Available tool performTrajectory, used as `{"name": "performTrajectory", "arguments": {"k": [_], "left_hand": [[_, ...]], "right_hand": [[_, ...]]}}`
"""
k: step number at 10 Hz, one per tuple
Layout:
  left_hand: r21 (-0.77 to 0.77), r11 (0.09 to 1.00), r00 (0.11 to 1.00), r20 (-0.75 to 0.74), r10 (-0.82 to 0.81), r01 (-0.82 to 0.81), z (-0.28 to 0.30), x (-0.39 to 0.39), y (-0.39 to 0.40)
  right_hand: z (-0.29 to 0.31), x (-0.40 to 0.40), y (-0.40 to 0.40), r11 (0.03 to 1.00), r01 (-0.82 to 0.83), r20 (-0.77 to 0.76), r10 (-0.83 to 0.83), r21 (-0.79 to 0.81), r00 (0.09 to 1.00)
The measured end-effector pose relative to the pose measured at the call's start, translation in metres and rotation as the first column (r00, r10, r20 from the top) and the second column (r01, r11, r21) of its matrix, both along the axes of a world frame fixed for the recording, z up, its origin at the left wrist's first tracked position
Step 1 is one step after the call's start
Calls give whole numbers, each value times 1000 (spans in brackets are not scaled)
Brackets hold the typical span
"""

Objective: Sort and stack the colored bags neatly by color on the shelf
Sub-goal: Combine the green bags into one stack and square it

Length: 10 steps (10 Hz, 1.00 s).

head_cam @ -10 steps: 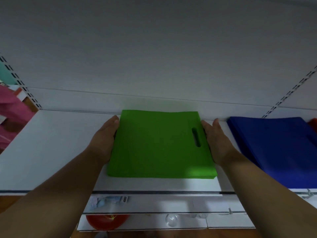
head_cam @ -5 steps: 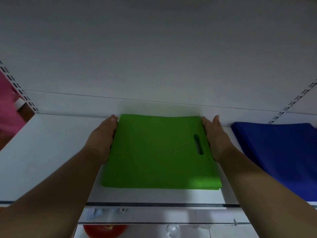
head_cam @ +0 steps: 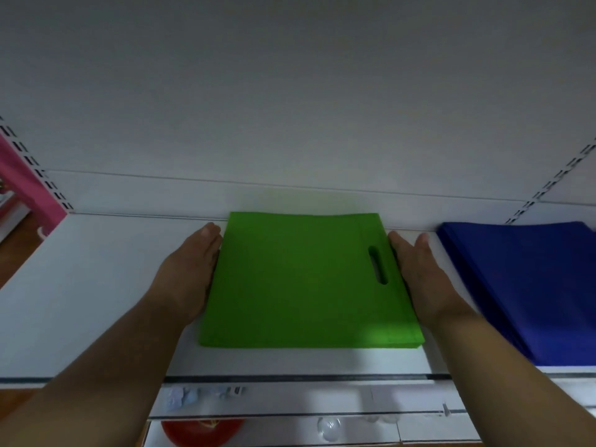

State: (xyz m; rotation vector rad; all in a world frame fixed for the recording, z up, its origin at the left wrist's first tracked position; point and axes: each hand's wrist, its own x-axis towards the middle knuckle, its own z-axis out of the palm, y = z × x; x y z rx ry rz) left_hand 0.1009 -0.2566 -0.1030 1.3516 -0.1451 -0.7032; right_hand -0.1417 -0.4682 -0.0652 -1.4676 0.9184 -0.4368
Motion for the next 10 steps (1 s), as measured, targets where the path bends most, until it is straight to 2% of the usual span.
{"name": "performTrajectory", "arguments": {"k": [1, 2, 3, 4, 5, 6, 7, 8, 9, 10], "left_hand": [[53, 998, 1000, -6, -20, 20, -6, 2, 2], [14, 1000, 998, -54, -24, 25, -4, 6, 8], [12, 998, 996, -65, -57, 58, -14, 0, 18], [106, 993, 998, -38, -54, 58, -3, -19, 17], [113, 994, 1000, -14, 2, 0, 4, -20, 21], [124, 991, 998, 34, -47, 42, -2, -29, 34], [207, 975, 980, 164, -115, 80, -3, -44, 43], [191, 978, 976, 182, -123, 88, -6, -40, 47], [129, 988, 991, 92, -102, 89, -9, -37, 46], [146, 986, 994, 59, -91, 82, -9, -32, 42]], "right_hand": [[-2, -4, 7, 999, -48, -62, 49, 21, 997], [-1, -12, 0, 993, 14, -142, -31, -115, 989], [-9, -19, -1, 992, 21, -199, -46, -125, 979], [-11, -19, 10, 997, 65, -82, -67, -28, 994], [-18, -20, 5, 996, 72, -68, -68, 51, 995], [-33, -27, 2, 930, 22, 60, -48, 367, 997], [-31, -30, 15, 889, -12, 159, -69, 458, 985], [-32, -35, 18, 940, 7, 181, -73, 341, 981], [-41, -42, 18, 950, -4, 254, -80, 313, 964], [-40, -41, 24, 956, -23, 264, -57, 291, 963]]}}
